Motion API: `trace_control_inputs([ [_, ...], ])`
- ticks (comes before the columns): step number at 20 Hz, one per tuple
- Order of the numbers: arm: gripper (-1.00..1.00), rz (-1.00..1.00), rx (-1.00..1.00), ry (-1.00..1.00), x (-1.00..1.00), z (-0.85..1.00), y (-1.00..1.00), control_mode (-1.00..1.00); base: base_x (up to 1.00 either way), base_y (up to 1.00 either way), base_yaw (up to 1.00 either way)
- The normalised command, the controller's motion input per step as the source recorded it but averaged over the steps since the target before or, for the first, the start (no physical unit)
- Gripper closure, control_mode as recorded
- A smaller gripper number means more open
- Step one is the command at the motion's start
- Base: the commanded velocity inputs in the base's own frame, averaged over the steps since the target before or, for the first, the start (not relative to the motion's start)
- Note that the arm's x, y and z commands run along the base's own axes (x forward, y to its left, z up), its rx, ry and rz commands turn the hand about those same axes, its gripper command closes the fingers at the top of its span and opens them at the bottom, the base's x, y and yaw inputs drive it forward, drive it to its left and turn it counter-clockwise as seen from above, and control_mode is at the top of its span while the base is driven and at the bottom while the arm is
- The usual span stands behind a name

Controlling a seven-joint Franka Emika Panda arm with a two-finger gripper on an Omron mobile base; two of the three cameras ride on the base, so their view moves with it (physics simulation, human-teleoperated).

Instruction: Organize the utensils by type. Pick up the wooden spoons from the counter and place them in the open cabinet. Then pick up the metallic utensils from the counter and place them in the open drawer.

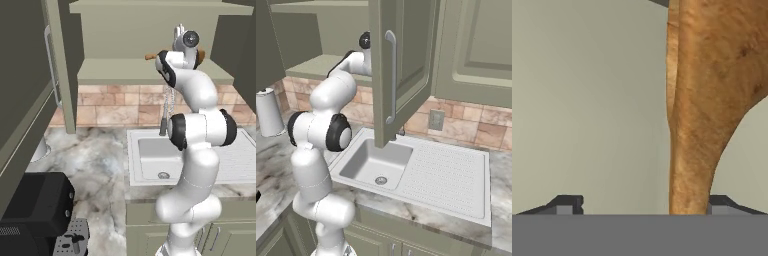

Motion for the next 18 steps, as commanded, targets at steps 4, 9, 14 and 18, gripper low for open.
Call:
trace_control_inputs([
  [4,-1.00,0.00,0.00,0.00,0.03,-0.29,-0.04,-1.00,0.00,0.00,0.00],
  [9,-1.00,0.05,-0.04,0.03,-0.25,-0.15,0.00,-1.00,0.00,0.00,0.00],
  [14,-1.00,0.15,-0.10,0.15,-0.72,-0.02,0.02,-1.00,0.00,0.00,0.00],
  [18,-1.00,0.17,-0.17,0.35,-0.24,-0.01,0.00,-1.00,0.00,0.00,0.00],
])
